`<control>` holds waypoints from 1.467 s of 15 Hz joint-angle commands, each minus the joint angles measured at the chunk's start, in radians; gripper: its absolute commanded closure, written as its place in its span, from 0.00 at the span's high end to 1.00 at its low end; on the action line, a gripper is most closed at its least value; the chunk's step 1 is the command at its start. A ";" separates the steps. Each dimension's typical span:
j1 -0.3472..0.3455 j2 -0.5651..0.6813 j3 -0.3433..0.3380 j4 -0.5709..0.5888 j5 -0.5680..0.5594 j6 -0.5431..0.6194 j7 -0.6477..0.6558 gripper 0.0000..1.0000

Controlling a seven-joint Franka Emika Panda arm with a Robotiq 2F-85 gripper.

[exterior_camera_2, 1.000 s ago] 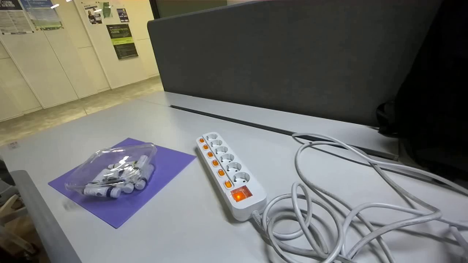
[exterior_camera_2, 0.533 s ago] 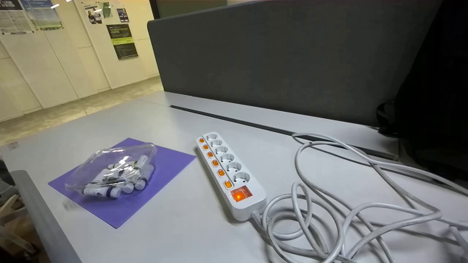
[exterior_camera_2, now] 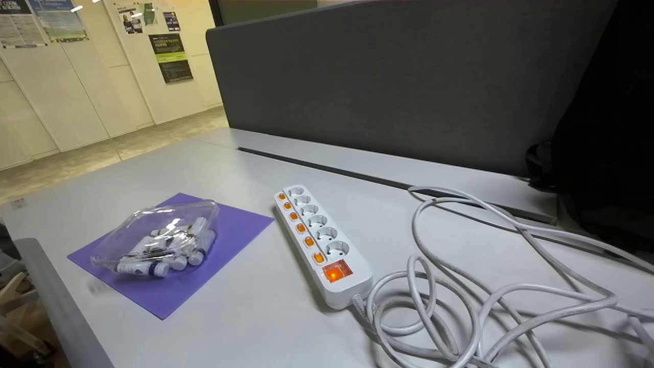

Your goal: Turn on the second last switch to the right

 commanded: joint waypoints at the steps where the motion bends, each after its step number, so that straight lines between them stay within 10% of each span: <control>1: 0.001 0.047 0.058 -0.101 0.006 0.177 0.063 1.00; 14: 0.001 0.415 0.258 -0.187 -0.205 0.860 0.433 1.00; 22: 0.022 0.533 0.238 -0.160 -0.213 0.928 0.485 1.00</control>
